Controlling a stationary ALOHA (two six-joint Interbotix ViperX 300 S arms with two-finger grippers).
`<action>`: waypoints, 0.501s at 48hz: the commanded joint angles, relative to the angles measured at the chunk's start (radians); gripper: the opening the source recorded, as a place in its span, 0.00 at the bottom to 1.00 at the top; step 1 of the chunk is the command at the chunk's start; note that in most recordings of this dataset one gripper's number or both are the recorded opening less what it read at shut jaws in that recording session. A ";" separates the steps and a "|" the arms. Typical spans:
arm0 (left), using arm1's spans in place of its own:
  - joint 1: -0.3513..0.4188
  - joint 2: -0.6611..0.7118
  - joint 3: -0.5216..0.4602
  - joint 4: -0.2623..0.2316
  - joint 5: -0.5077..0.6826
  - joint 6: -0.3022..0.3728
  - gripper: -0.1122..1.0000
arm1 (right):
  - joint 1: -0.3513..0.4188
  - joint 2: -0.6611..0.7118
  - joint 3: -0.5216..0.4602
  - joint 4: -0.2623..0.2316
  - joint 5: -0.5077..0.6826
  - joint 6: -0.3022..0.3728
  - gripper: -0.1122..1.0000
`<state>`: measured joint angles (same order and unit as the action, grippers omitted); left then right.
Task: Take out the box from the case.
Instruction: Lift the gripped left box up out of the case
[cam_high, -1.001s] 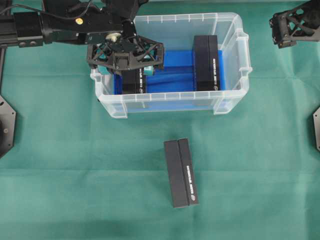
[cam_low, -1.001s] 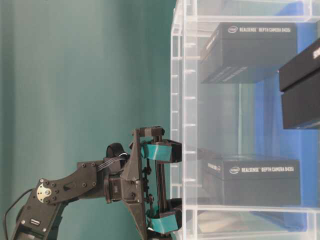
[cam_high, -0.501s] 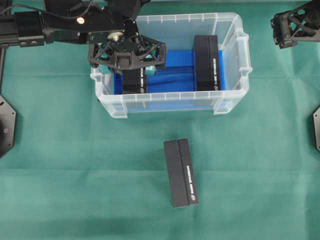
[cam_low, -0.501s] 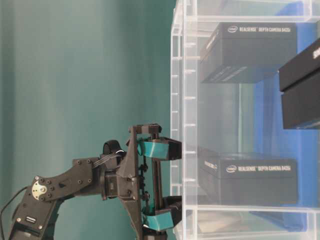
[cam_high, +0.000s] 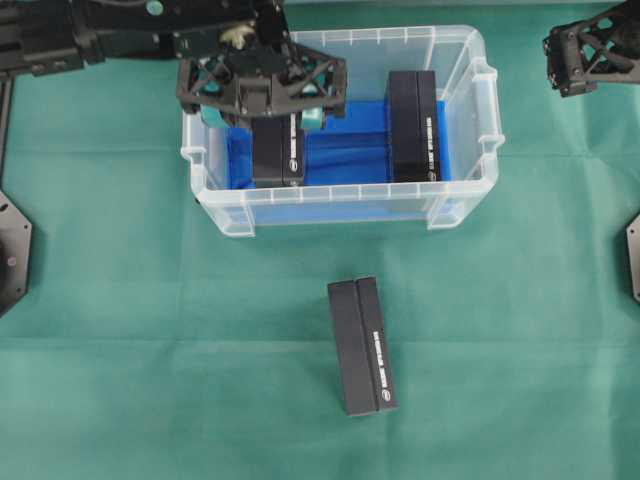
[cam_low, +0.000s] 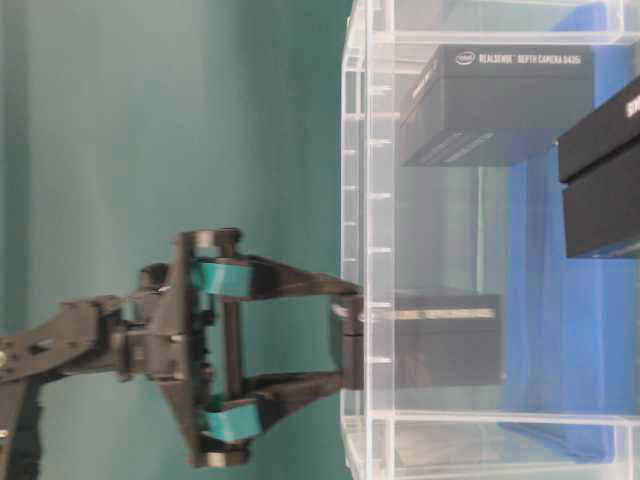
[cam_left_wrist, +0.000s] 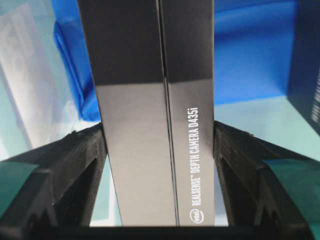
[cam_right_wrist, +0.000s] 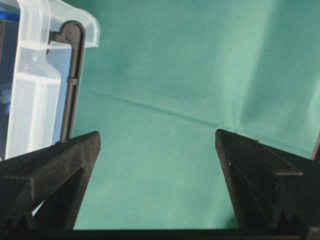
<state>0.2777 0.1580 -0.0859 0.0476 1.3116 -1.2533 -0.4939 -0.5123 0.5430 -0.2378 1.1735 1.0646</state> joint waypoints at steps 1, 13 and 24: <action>-0.002 -0.074 -0.072 0.008 0.044 0.000 0.65 | 0.002 -0.015 -0.008 -0.002 -0.009 -0.002 0.94; -0.002 -0.140 -0.181 0.009 0.192 -0.008 0.65 | 0.002 -0.017 -0.006 -0.002 -0.018 -0.002 0.94; -0.009 -0.127 -0.298 0.009 0.293 -0.006 0.65 | 0.002 -0.017 -0.006 -0.003 -0.021 -0.002 0.94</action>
<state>0.2730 0.0537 -0.3252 0.0522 1.5831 -1.2594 -0.4939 -0.5185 0.5492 -0.2378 1.1582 1.0646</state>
